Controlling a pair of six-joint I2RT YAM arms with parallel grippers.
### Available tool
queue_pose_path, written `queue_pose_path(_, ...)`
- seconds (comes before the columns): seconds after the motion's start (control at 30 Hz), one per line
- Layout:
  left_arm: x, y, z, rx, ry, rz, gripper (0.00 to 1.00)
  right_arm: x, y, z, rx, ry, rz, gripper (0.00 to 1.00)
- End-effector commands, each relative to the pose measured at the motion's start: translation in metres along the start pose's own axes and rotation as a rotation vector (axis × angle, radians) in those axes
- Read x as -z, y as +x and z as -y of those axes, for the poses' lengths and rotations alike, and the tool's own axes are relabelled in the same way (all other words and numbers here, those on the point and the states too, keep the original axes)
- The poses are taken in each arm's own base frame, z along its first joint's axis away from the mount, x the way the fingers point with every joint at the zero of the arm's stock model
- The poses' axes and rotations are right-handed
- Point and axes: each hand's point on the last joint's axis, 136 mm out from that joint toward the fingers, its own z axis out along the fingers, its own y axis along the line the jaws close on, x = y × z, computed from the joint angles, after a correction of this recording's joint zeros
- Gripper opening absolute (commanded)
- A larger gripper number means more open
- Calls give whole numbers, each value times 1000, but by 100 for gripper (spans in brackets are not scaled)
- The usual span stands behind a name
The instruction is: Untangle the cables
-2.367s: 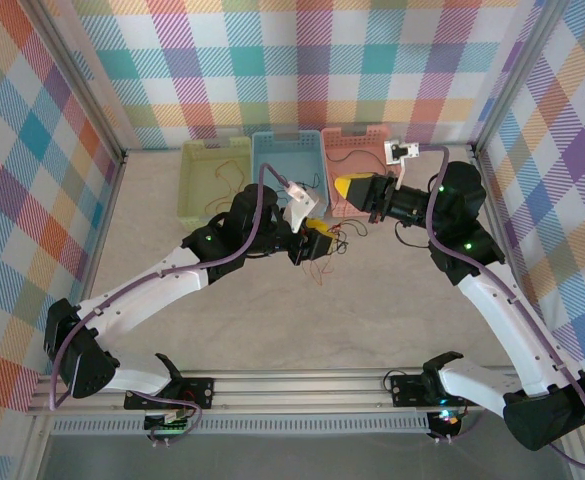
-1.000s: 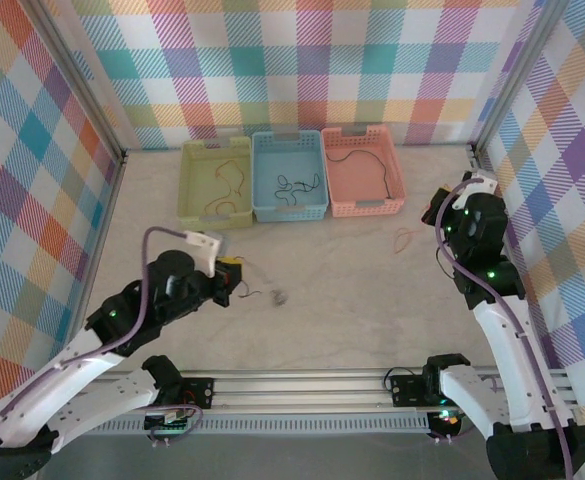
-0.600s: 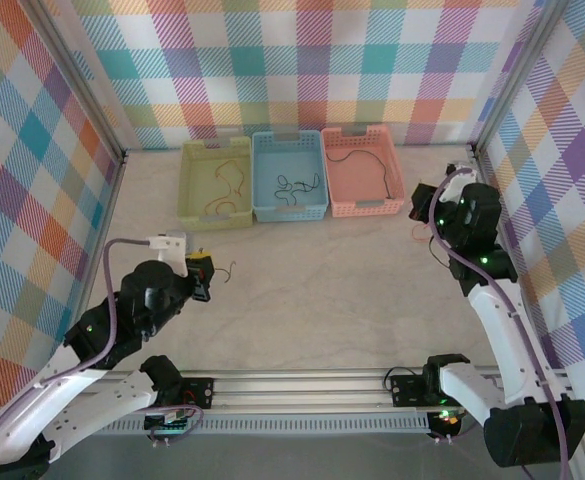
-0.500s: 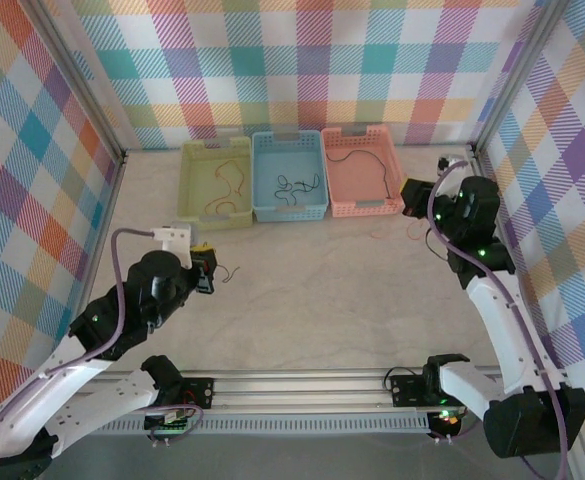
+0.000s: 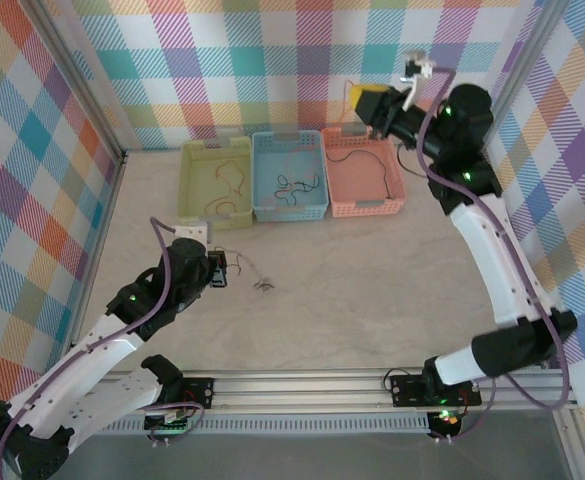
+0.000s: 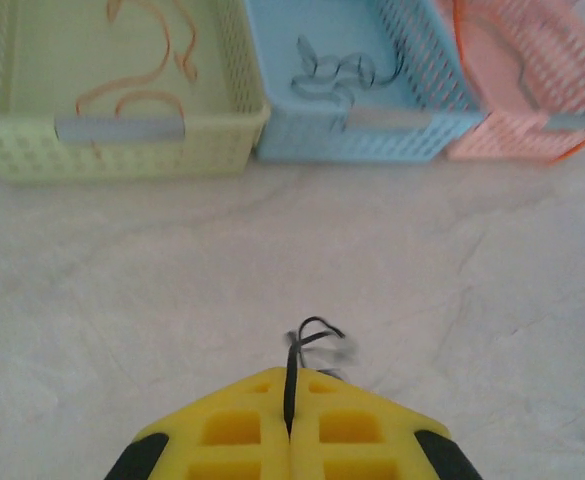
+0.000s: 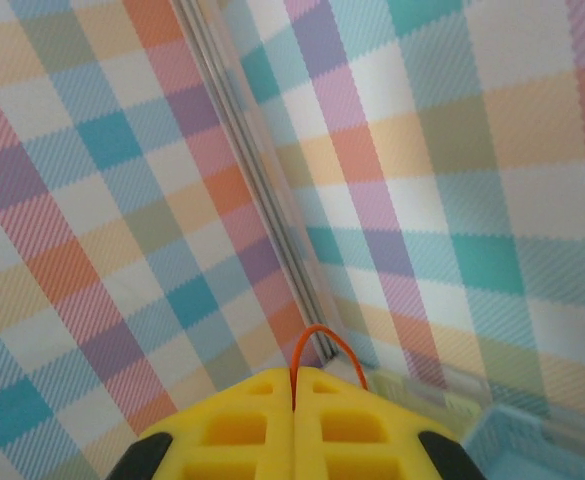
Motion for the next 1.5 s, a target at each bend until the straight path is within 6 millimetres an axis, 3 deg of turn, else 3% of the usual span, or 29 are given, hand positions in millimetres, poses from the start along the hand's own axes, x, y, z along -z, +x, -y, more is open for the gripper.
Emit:
queue_pose_path(0.0, -3, -1, 5, 58, 53, 13, 0, -31, -9, -6, -14, -78, 11, 0)
queue_pose_path(0.17, -6, 8, 2, 66, 56, -9, 0, -88, 1, 5, -58, -155, -5, 0)
queue_pose_path(0.33, -6, 13, 0, 71, 65, -16, 0, -130, 18, 42, -135, -137, -3, 0)
queue_pose_path(0.5, -4, 14, 1, 69, 80, -11, 0, -161, 54, 85, -186, -84, -30, 0)
queue_pose_path(0.7, -4, 15, 3, 71, 101, -13, 0, -177, 131, 139, -273, 32, -126, 0)
queue_pose_path(0.93, -1, 11, 8, 64, 124, -9, 0, -162, 217, 183, -308, 179, -218, 0)
queue_pose_path(1.0, 2, 8, 12, 61, 147, -4, 0, -155, 235, 189, -316, 212, -265, 21)
queue_pose_path(1.1, 8, -2, 20, 51, 176, 6, 0, -142, 247, 183, -283, 209, -325, 45)
queue_pose_path(1.17, 15, -10, 29, 42, 219, 16, 0, -130, 242, 171, -230, 194, -334, 55)
queue_pose_path(1.33, 42, -28, 63, -8, 401, 23, 0, -83, 213, 97, -60, -13, -288, 62)
queue_pose_path(1.4, 55, -35, 74, -30, 456, 16, 0, -58, 210, 66, -13, -85, -266, 63)
queue_pose_path(1.47, 63, -45, 78, -41, 460, 17, 0, -34, 216, 50, 8, -89, -253, 63)
